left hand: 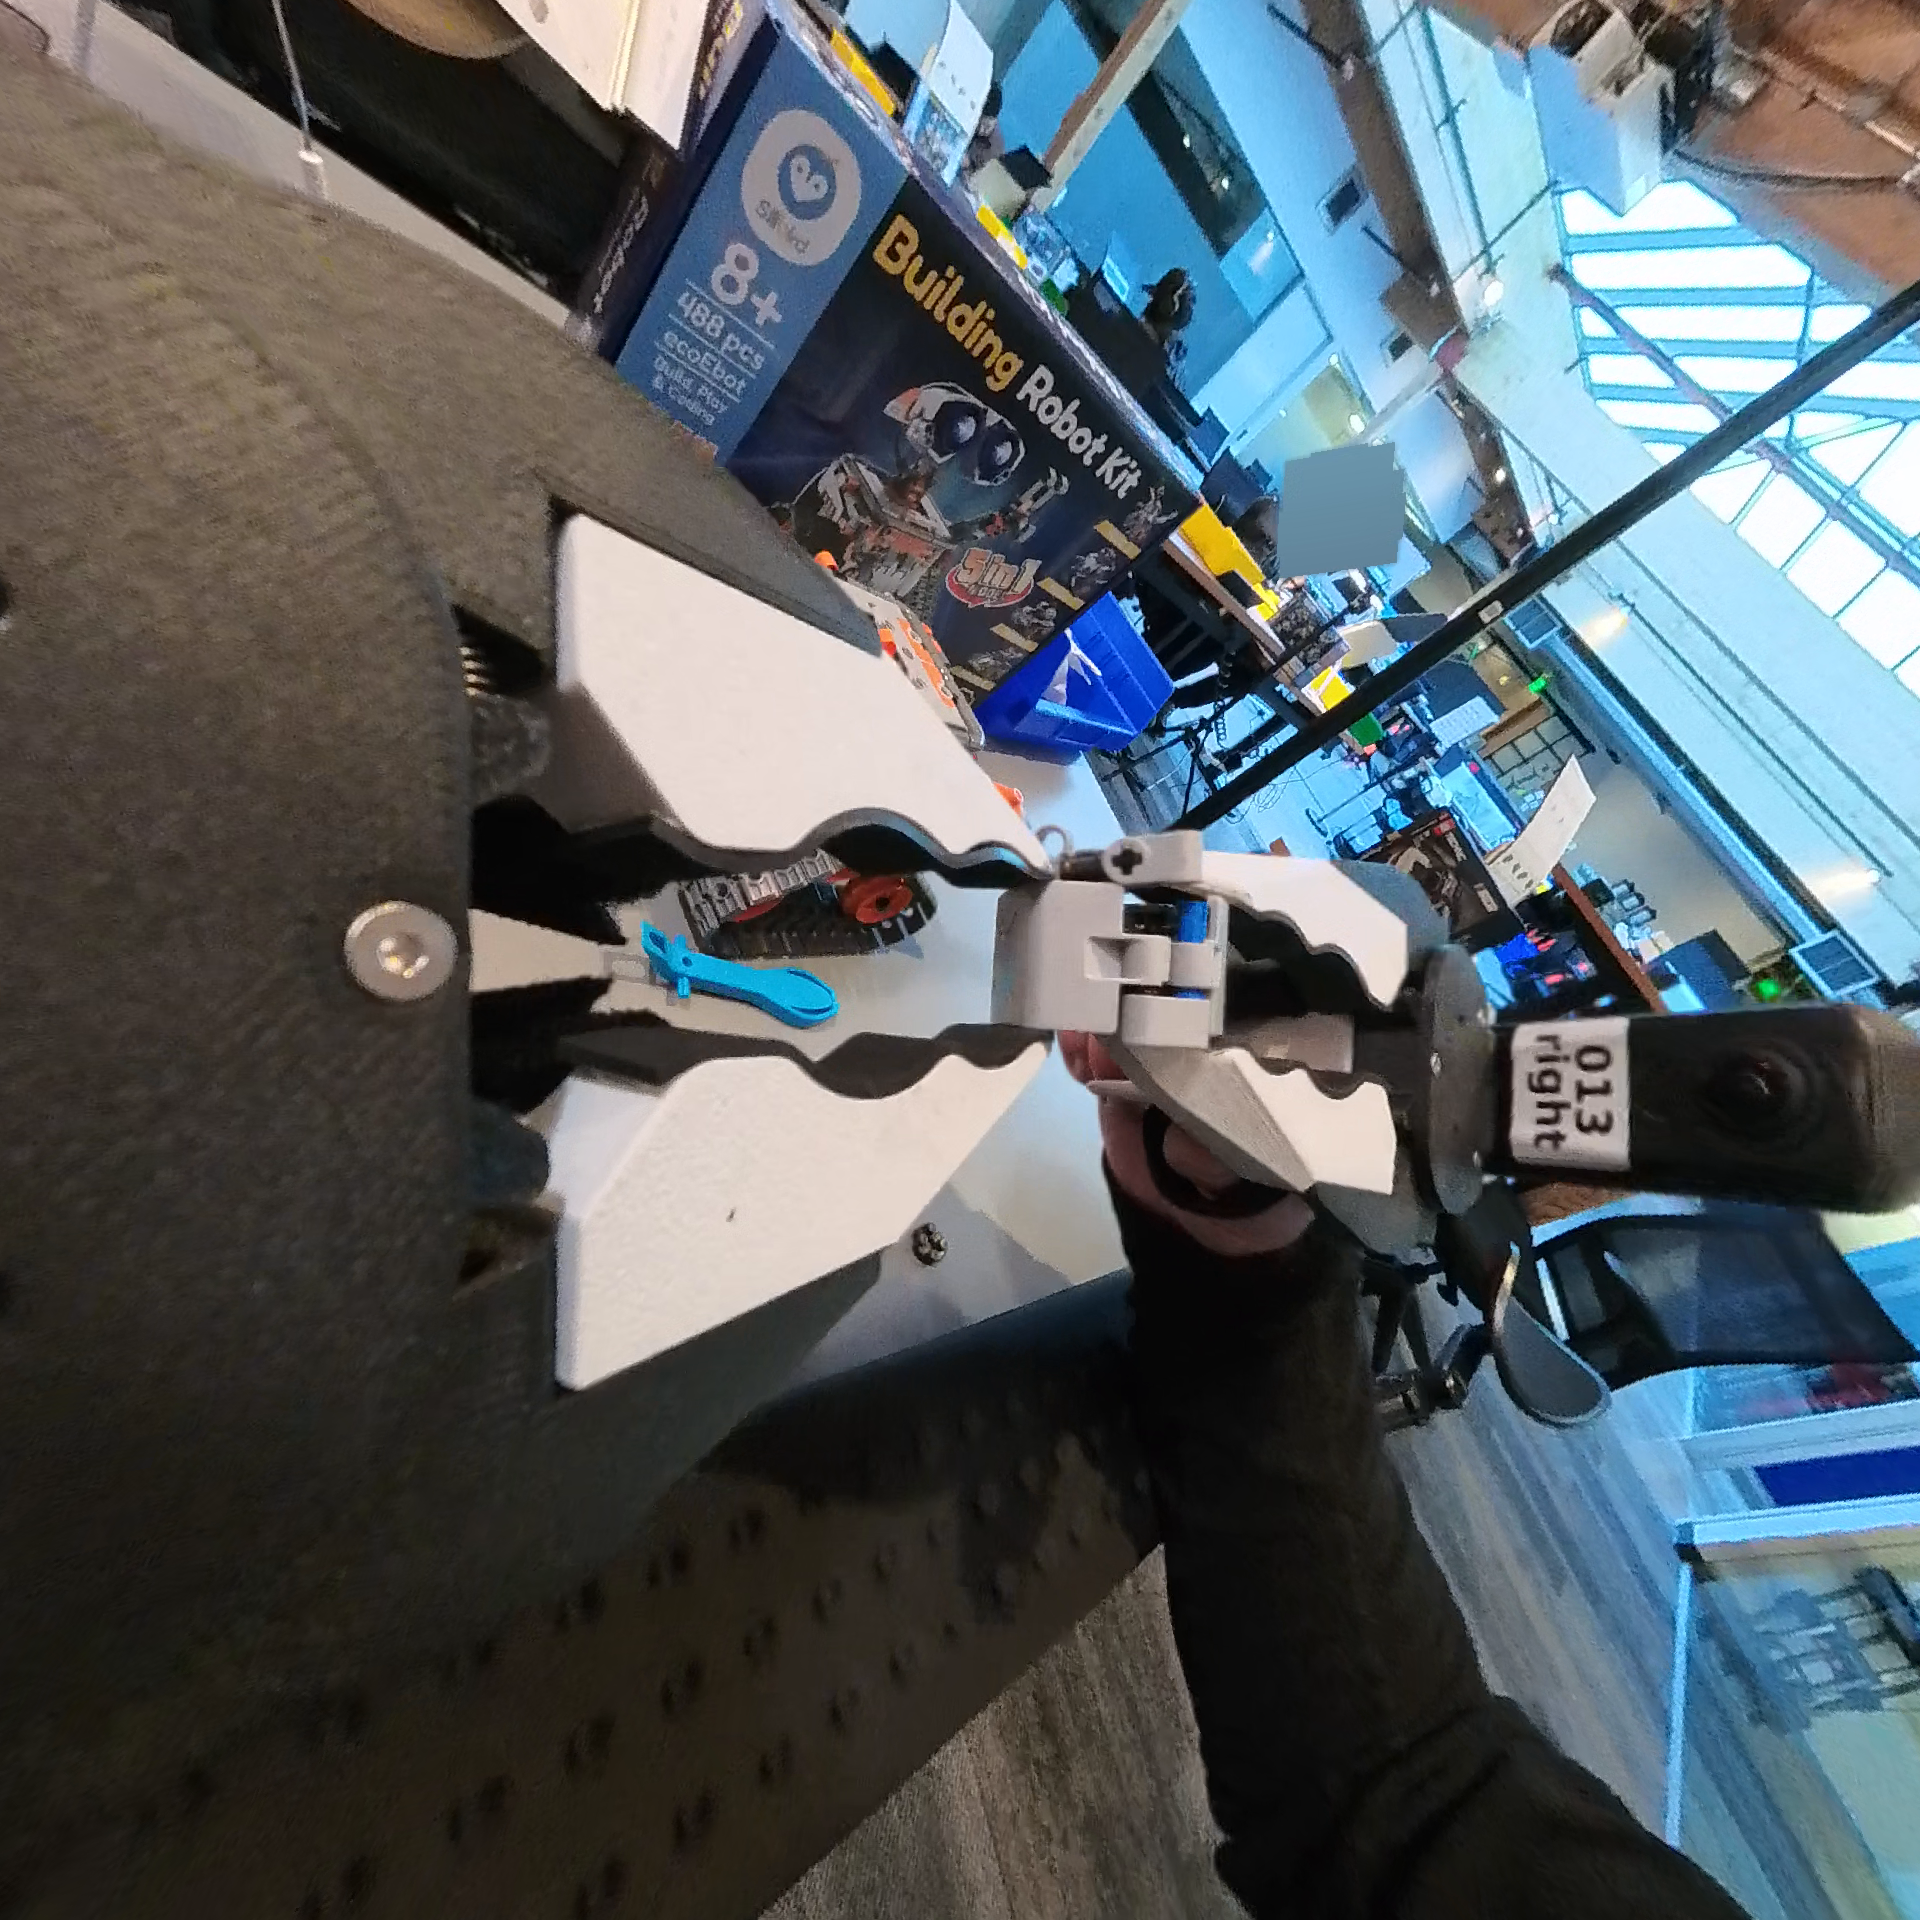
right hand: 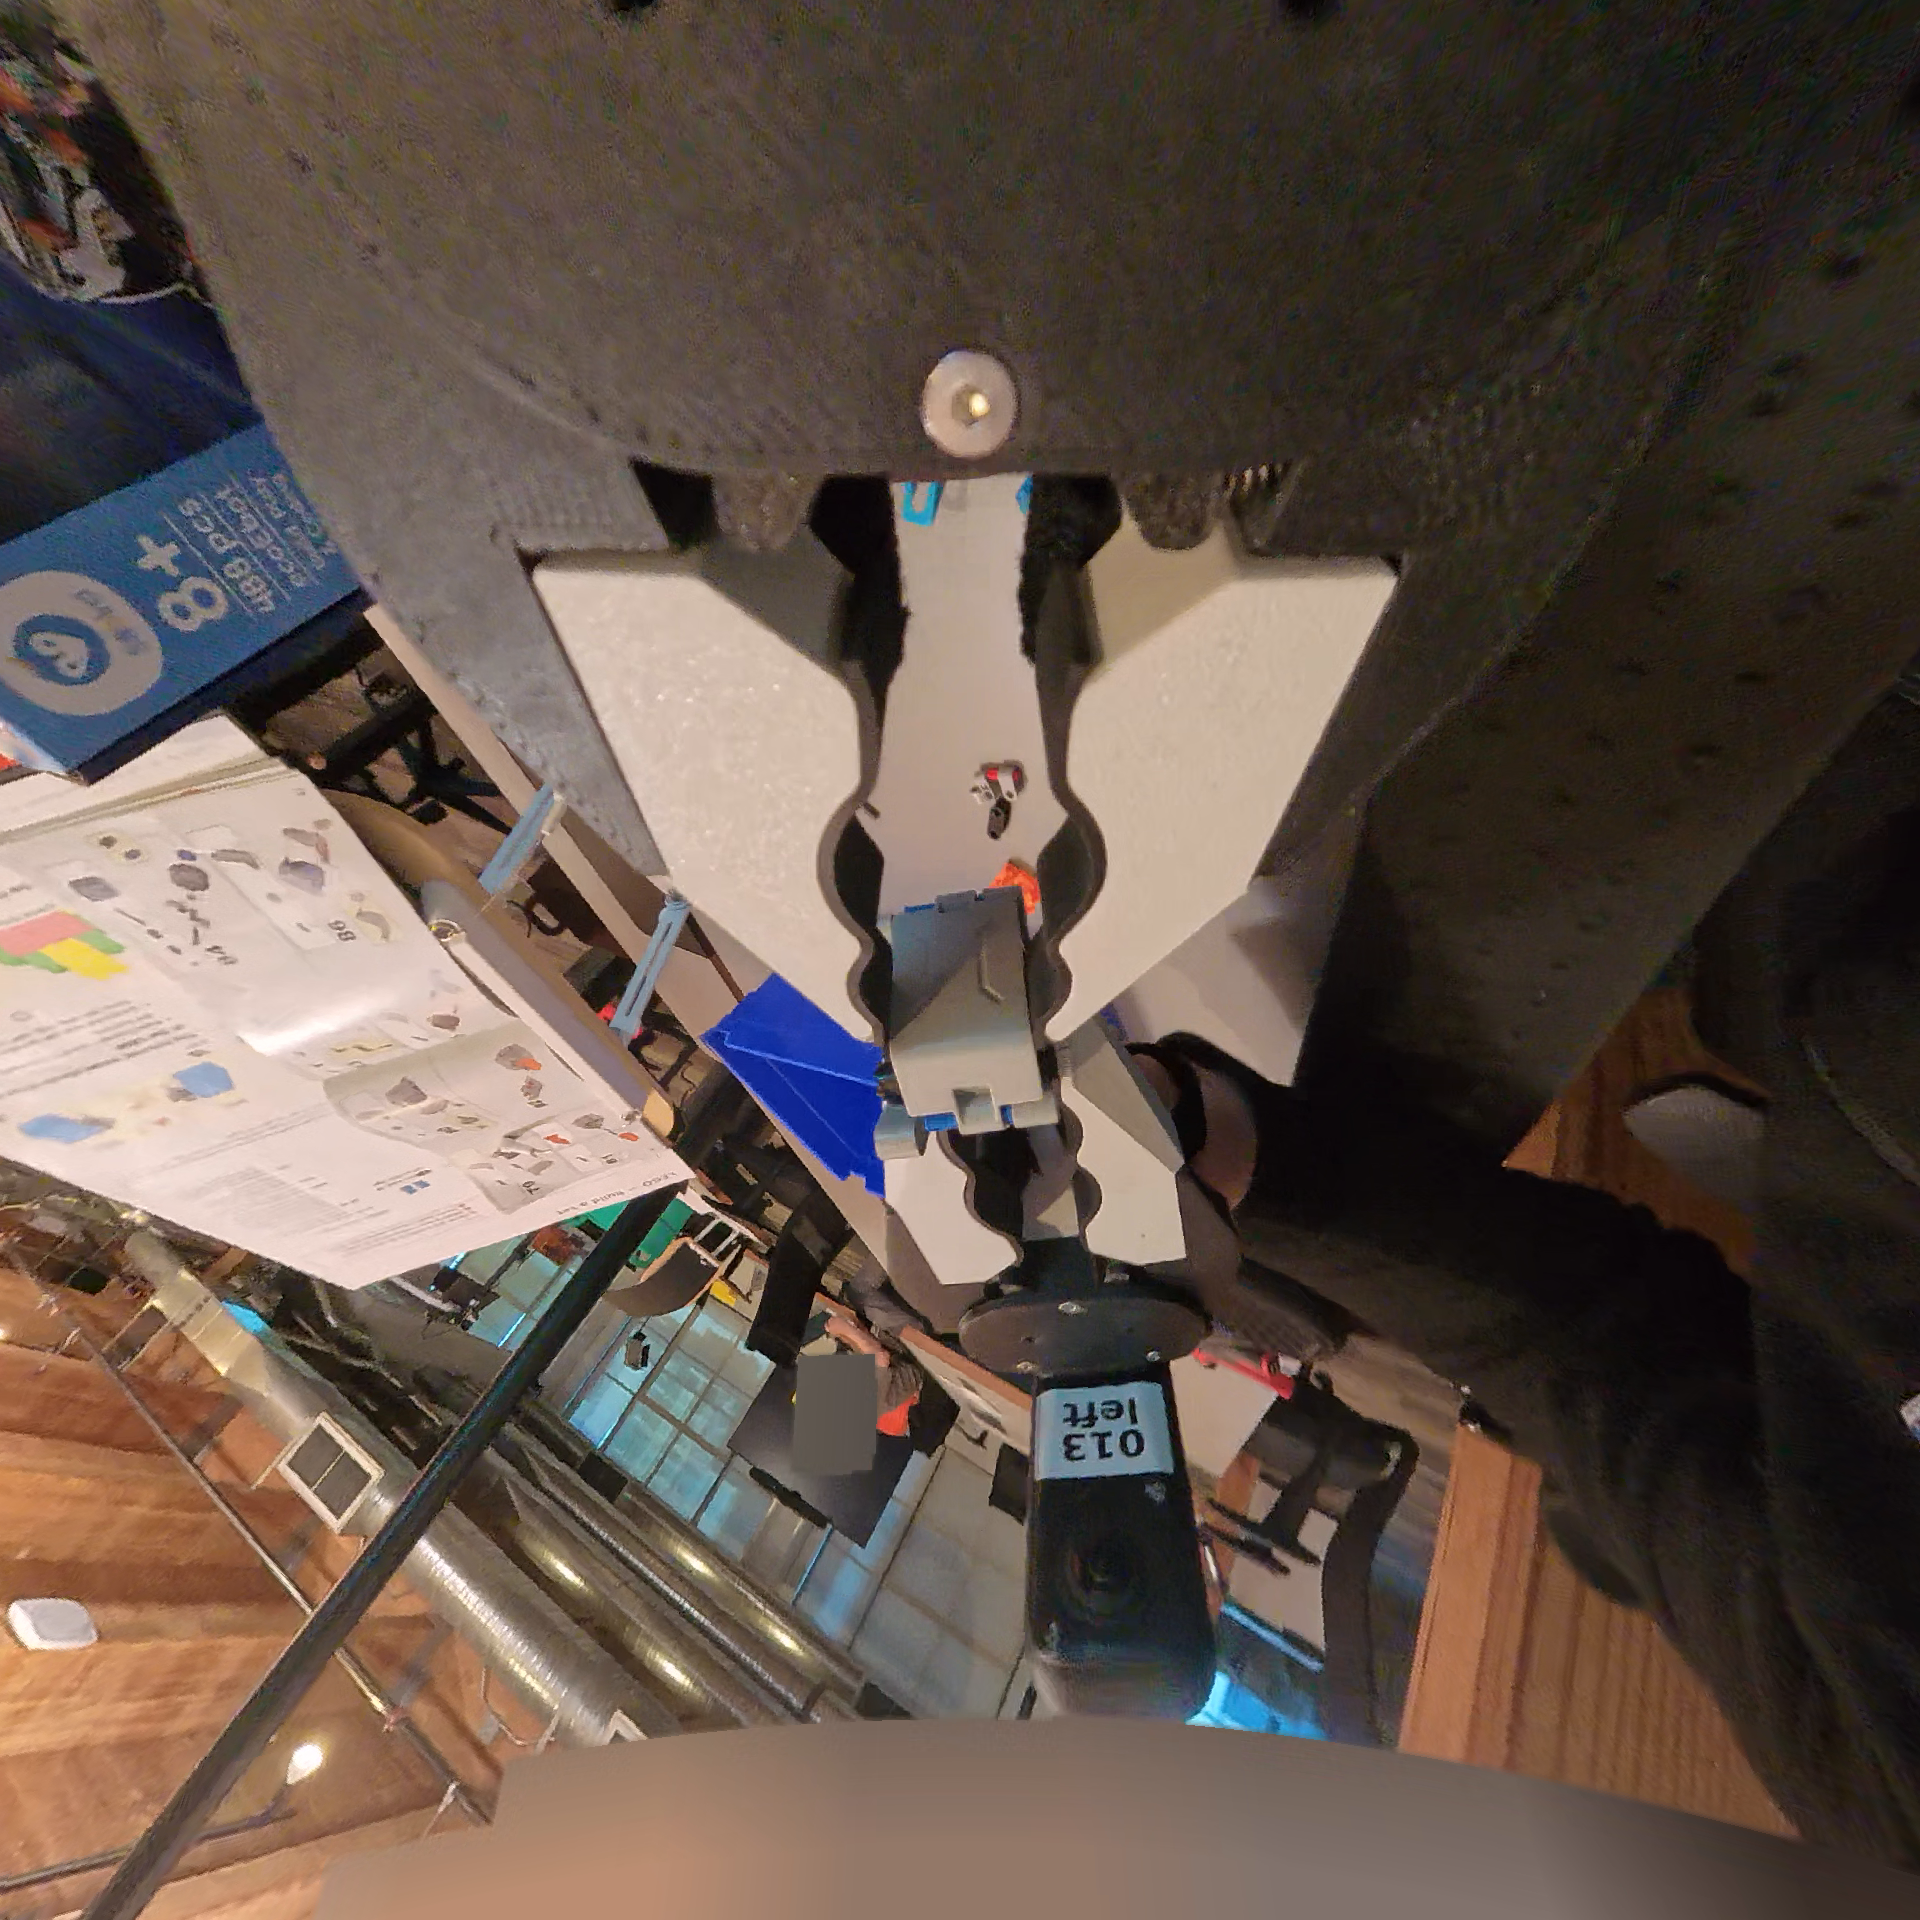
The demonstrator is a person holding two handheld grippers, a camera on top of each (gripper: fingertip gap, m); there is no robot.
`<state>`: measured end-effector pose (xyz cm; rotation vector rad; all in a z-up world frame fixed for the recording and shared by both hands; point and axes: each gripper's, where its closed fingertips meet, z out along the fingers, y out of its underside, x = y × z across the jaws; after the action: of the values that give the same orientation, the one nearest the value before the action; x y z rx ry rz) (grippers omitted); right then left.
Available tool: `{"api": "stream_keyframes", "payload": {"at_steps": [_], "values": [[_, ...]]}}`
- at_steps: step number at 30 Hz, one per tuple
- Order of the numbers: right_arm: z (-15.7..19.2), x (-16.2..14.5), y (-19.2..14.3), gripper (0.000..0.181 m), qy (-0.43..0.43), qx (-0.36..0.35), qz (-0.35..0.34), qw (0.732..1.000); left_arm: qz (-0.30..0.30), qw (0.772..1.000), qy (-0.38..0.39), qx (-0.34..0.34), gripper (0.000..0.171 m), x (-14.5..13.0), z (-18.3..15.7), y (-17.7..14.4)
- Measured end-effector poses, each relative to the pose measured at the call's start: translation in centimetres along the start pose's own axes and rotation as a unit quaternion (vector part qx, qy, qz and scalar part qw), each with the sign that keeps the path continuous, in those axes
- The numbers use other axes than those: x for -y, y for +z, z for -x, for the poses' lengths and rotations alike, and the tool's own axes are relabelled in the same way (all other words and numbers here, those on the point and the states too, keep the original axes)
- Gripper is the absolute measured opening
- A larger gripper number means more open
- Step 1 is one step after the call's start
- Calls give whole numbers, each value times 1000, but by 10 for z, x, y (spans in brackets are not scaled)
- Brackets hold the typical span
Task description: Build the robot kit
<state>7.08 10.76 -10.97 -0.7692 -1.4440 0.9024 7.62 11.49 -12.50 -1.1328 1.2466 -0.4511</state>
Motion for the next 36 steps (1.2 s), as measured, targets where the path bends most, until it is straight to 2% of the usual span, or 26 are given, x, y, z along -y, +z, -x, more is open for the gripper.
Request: {"api": "stream_keyframes", "payload": {"at_steps": [5,9,14,23,28,30,36], "values": [[5,-4,0,23,15,22,20,999,-5,998,-39,-40,23,-2,-4,-2],[3,-6,2,23,101,52,13,993,-16,990,-111,-82,23,-4,-4,-3],[-2,-11,3,23,215,83,3,973,-33,972,-198,-126,23,-7,-2,-4],[3,-3,0,22,269,134,-40,953,-65,955,-231,-176,22,0,-10,-5],[-3,-5,3,23,270,112,-39,955,-73,943,-270,-178,22,-3,-2,-5],[-4,-5,3,23,277,112,-41,953,-81,932,-296,-190,23,-3,-2,-5],[-10,-9,2,22,351,135,-61,924,-97,911,-341,-209,23,-6,2,-2]]}}
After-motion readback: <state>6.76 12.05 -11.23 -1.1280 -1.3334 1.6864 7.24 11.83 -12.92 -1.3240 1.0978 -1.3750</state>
